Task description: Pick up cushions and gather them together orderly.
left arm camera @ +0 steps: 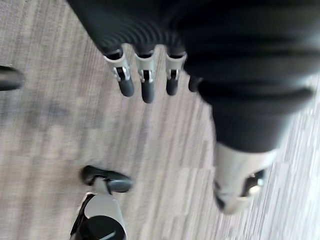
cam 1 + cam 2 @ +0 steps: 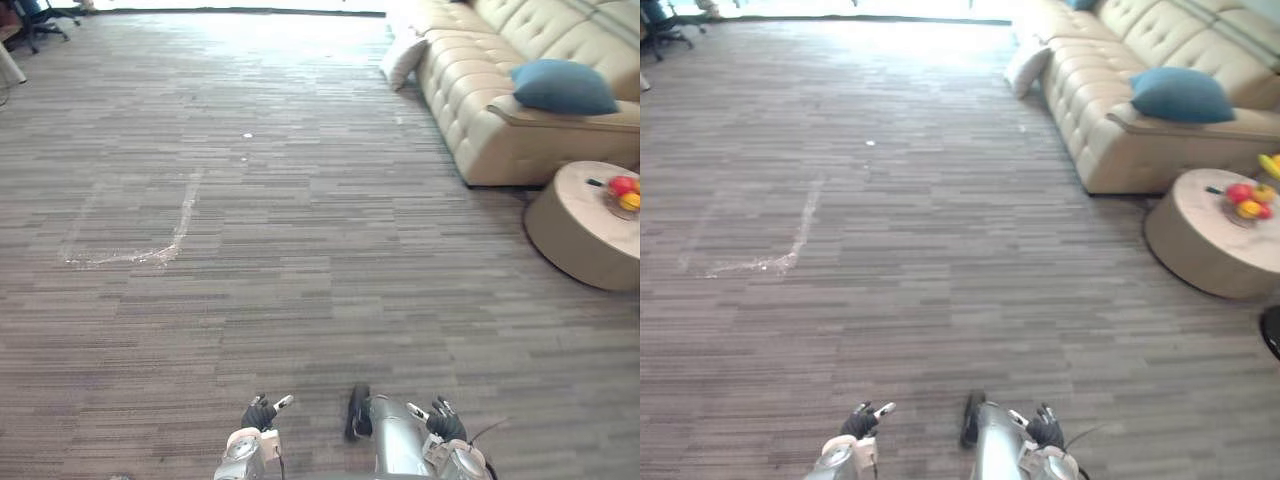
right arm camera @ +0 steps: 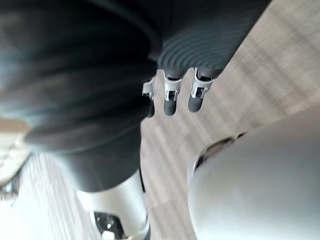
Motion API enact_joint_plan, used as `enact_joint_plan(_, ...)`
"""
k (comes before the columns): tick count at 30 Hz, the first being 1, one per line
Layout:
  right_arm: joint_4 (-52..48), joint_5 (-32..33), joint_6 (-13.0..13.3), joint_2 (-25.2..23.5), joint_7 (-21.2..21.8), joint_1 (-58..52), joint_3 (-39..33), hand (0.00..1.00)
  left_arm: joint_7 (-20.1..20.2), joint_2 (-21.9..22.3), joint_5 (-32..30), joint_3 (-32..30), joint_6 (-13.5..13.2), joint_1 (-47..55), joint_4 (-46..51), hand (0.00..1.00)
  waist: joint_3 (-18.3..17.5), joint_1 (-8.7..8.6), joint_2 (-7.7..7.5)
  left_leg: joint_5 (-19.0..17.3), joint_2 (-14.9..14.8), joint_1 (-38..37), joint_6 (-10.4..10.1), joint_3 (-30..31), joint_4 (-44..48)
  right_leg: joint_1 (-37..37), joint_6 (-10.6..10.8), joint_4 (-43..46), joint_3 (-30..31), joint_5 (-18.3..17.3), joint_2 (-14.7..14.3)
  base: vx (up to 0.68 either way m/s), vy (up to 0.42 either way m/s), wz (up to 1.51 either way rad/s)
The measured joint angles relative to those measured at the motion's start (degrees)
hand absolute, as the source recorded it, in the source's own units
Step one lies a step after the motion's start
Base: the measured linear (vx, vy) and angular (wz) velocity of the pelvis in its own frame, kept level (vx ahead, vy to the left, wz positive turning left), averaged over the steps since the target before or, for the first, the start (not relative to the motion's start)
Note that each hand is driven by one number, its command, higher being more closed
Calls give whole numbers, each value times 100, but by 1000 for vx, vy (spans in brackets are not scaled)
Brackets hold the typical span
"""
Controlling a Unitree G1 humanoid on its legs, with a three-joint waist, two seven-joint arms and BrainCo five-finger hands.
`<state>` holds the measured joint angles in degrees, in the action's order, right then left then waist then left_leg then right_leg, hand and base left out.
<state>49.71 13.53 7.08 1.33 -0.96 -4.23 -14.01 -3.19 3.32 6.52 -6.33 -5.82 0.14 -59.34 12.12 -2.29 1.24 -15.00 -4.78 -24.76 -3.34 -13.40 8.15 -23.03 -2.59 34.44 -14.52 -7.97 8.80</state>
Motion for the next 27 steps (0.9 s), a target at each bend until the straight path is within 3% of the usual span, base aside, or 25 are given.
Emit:
enact_joint_plan(1, -65, 1, -16, 27, 6, 19, -44, 0, 18, 13, -34, -50, 2, 10, 3, 0, -18, -25, 104, 202, -168, 268, -322, 106, 811, 126, -55, 212, -65, -361, -53, 705, -286, 6)
enact_joint_plan(2, -73, 0, -37, 32, 5, 18, -50, 0, 17, 17, -33, -117, 2, 11, 4, 0, -11, -27, 133, 348, -250, 450, -476, 205, 1348, 227, -69, 234, -57, -490, -100, 688, -267, -5)
enact_joint_plan(3, -82, 1, -77, 57, 3, 40, -33, 0, 7, 10, -23, -305, 2, 8, 35, 0, 48, -8, 205, 921, -510, 1130, -1038, 602, 3019, 600, -114, 101, -103, -700, -239, 667, -214, -19)
enact_joint_plan(4, -81, 5, -105, 85, -7, 109, 47, 0, 8, -8, -14, -453, 3, 2, 117, 0, 157, 5, 264, 930, -817, 1868, -1039, 600, 4698, 1123, -187, -185, -96, -820, -475, 639, -172, -22)
enact_joint_plan(5, -80, 6, -110, 85, -10, 129, 97, 0, 1, -10, -10, -516, -6, -3, 198, 0, 184, 27, 292, 828, -905, 2081, -911, 541, 5132, 1377, -206, -321, -86, -849, -540, 589, -121, -33)
enact_joint_plan(6, -39, 17, -124, 16, -9, 135, 223, 0, -16, -36, 10, -587, -12, 1, 363, 0, 258, 150, 111, 468, -973, 2565, -570, 294, 5507, 1996, -219, -719, -46, -905, -578, 588, -105, -28)
enact_joint_plan(8, -14, 24, -129, -138, -9, 119, 329, 0, -12, -50, 35, -595, -55, -6, 577, 0, 210, 275, -54, 170, -965, 3398, -232, -185, 4806, 2741, -136, -1424, 50, -916, -567, 577, -76, -30)
enact_joint_plan(9, -16, 27, -128, -148, -16, 141, 377, 0, -13, -42, 37, -596, -77, -4, 616, 0, 200, 288, -50, 139, -962, 3580, -180, -263, 4581, 2859, -99, -1551, 79, -924, -564, 538, 34, -42)
enact_joint_plan(10, -9, 28, -145, -180, -14, 187, 453, 0, -20, -15, 43, -605, -125, -1, 709, 0, 192, 323, -27, 182, -860, 3965, -136, -485, 3330, 3271, 73, -1931, 225, -968, -530, 449, 73, -37)
enact_joint_plan(11, -8, 28, -143, -195, -16, 192, 453, 0, -28, -8, 55, -609, -134, -1, 708, 0, 185, 335, -20, 235, -792, 4008, -127, -481, 2877, 3375, 123, -2013, 261, -997, -508, 706, 150, -56)
enact_joint_plan(12, 7, 28, -138, -234, -18, 195, 457, 0, -40, -1, 102, -605, -137, 7, 696, 0, 149, 386, 20, 506, -570, 4081, -196, -393, 1562, 3656, 271, -2239, 392, -1099, -465, 510, 156, -47)
enact_joint_plan(13, 77, 22, -126, -229, -19, 212, 472, 0, -48, -10, 113, -591, -139, 17, 693, 0, 135, 418, 42, 684, -510, 4100, -224, -294, 1089, 3771, 342, -2334, 490, -1162, -463, 795, 322, -94)
enact_joint_plan(14, 281, 19, -146, -206, -19, 225, 538, 0, -59, -97, 154, -565, -143, 42, 694, 0, 7, 562, -102, 1438, -292, 4079, -78, -169, 1140, 3934, 438, -2428, 775, -1308, -295, 539, 244, -86)
enact_joint_plan(15, 339, 17, -162, -277, -16, 213, 545, 0, -60, -186, 153, -570, -137, 48, 686, 0, -104, 572, -236, 1320, -155, 4091, 63, -208, 1239, 3935, 429, -2418, 915, -1326, -158, 867, 335, -82)
enact_joint_plan(17, 292, 6, -170, -361, -17, 63, 522, 0, -121, -315, 151, -577, -105, 52, 621, 0, -270, 536, -520, 794, 8, 3966, 377, -516, 1664, 3453, 851, -1143, 1313, -1013, 248, 807, 300, -37)
enact_joint_plan(18, 294, 3, -176, -366, -19, 42, 524, 0, -127, -337, 151, -563, -107, 43, 584, 0, -249, 533, -564, 698, 66, 3831, 418, -543, 1677, 3271, 916, -596, 1409, -847, 306, 659, 290, -23)
enact_joint_plan(20, 268, -11, -158, -338, -10, -5, 523, 0, -155, -383, 149, -499, -85, 31, 480, 0, -181, 461, -545, 311, 183, 3100, 450, -582, 1446, 2336, 1278, 1729, 1614, -11, 377, 563, 202, -10)
enact_joint_plan(21, 207, -10, -145, -304, -5, 2, 525, 0, -158, -378, 149, -469, -45, 34, 387, 0, -138, 435, -492, 171, 220, 2612, 458, -576, 1233, 2017, 1174, 2498, 1513, -152, 375, 584, 141, -7)
enact_joint_plan(23, 1, -15, -114, -256, -4, -85, 527, 0, -162, -350, 149, -270, -5, 29, 307, 0, -142, 405, -375, -16, 219, 1795, 468, -560, 735, 1473, 975, 2796, 971, -401, 381, 566, 105, -10)
enact_joint_plan(24, -96, -16, -96, -249, -4, -85, 511, 0, -163, -326, 149, -242, 2, 39, 279, 0, -154, 393, -328, -172, 206, 1445, 348, -503, 454, 1054, 813, 2682, 610, -554, 386, 562, 45, -1)
enact_joint_plan(25, -148, -16, -85, -222, 1, -66, 503, 0, -162, -304, 149, -220, 14, 38, 215, 0, -142, 312, -320, -293, 160, 1143, 377, -488, 298, 613, 630, 2154, 260, -739, 334, 684, 2, 10)
enact_joint_plan(27, -138, -16, -74, -118, 2, -8, 462, 0, -156, -271, 144, -83, 21, 24, 114, 0, -114, 208, -270, -379, 73, 797, 357, -424, 50, 233, 557, 978, -56, -681, 175, 689, -92, 41)
